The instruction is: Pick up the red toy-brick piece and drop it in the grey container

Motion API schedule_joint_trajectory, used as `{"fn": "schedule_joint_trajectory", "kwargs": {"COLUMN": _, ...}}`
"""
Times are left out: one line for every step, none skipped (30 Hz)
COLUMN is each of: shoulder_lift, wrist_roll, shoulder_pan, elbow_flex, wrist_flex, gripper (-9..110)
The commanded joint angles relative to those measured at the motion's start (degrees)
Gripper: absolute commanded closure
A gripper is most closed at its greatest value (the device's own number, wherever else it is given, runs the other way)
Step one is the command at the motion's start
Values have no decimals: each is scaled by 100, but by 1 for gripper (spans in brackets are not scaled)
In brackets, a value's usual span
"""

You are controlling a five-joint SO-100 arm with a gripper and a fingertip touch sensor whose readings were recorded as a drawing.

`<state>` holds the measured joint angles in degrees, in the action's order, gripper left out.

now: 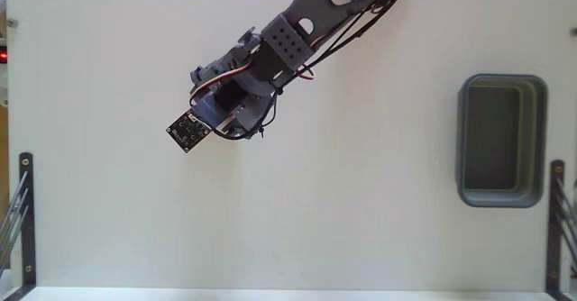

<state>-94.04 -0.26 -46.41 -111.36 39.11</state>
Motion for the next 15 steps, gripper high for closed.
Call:
{"fn": "schedule_joint_trajectory", "kwargs": {"shoulder_lift": -156, "wrist_roll": 26, "shoulder_pan": -90, "elbow_flex": -13, "wrist_flex": -59, "gripper": 27}}
{"fn": "schedule_joint_trajectory", "kwargs": {"shoulder_lift": -156, "wrist_roll": 26, "shoulder_pan": -90, "elbow_flex": -13, "wrist_flex": -59, "gripper": 27}}
{"fn": "schedule_joint_trajectory", "kwargs": {"shoulder_lift": -156, "wrist_roll": 26, "shoulder_pan": -90, "elbow_flex": -13, "wrist_flex": -59, "gripper": 27}}
{"fn": "schedule_joint_trajectory", "kwargs": {"shoulder_lift": -156, "wrist_roll": 26, "shoulder_pan": -90, "elbow_flex": -13, "wrist_flex": -59, "gripper": 27}}
{"fn": "schedule_joint_trajectory", "kwargs": {"shoulder_lift": -156, "wrist_roll": 26, "shoulder_pan": -90, "elbow_flex": -13, "wrist_flex": -59, "gripper": 28}}
{"fn": "schedule_joint_trajectory", "kwargs": {"shoulder_lift": -156, "wrist_roll": 26, "shoulder_pan": -90, "elbow_flex": -13, "wrist_flex": -59, "gripper": 28}}
{"fn": "schedule_joint_trajectory", "kwargs": {"shoulder_lift": -156, "wrist_roll": 26, "shoulder_pan": -90, "elbow_flex": -13, "wrist_flex": -59, "gripper": 28}}
{"fn": "schedule_joint_trajectory", "kwargs": {"shoulder_lift": -156, "wrist_roll": 26, "shoulder_pan": -90, "elbow_flex": -13, "wrist_flex": -59, "gripper": 28}}
{"fn": "schedule_joint_trajectory", "kwargs": {"shoulder_lift": -156, "wrist_roll": 26, "shoulder_pan": -90, "elbow_flex": -13, "wrist_flex": -59, "gripper": 29}}
{"fn": "schedule_joint_trajectory", "kwargs": {"shoulder_lift": -156, "wrist_roll": 26, "shoulder_pan": -90, "elbow_flex": -13, "wrist_flex": -59, "gripper": 29}}
{"fn": "schedule_joint_trajectory", "kwargs": {"shoulder_lift": -156, "wrist_roll": 26, "shoulder_pan": -90, "elbow_flex": -13, "wrist_flex": -59, "gripper": 29}}
{"fn": "schedule_joint_trajectory", "kwargs": {"shoulder_lift": -156, "wrist_roll": 26, "shoulder_pan": -90, "elbow_flex": -13, "wrist_flex": -59, "gripper": 30}}
{"fn": "schedule_joint_trajectory", "kwargs": {"shoulder_lift": -156, "wrist_roll": 26, "shoulder_pan": -90, "elbow_flex": -13, "wrist_flex": -59, "gripper": 30}}
{"fn": "schedule_joint_trajectory", "kwargs": {"shoulder_lift": -156, "wrist_roll": 26, "shoulder_pan": -90, "elbow_flex": -13, "wrist_flex": -59, "gripper": 30}}
{"fn": "schedule_joint_trajectory", "kwargs": {"shoulder_lift": -156, "wrist_roll": 26, "shoulder_pan": -90, "elbow_flex": -13, "wrist_flex": -59, "gripper": 31}}
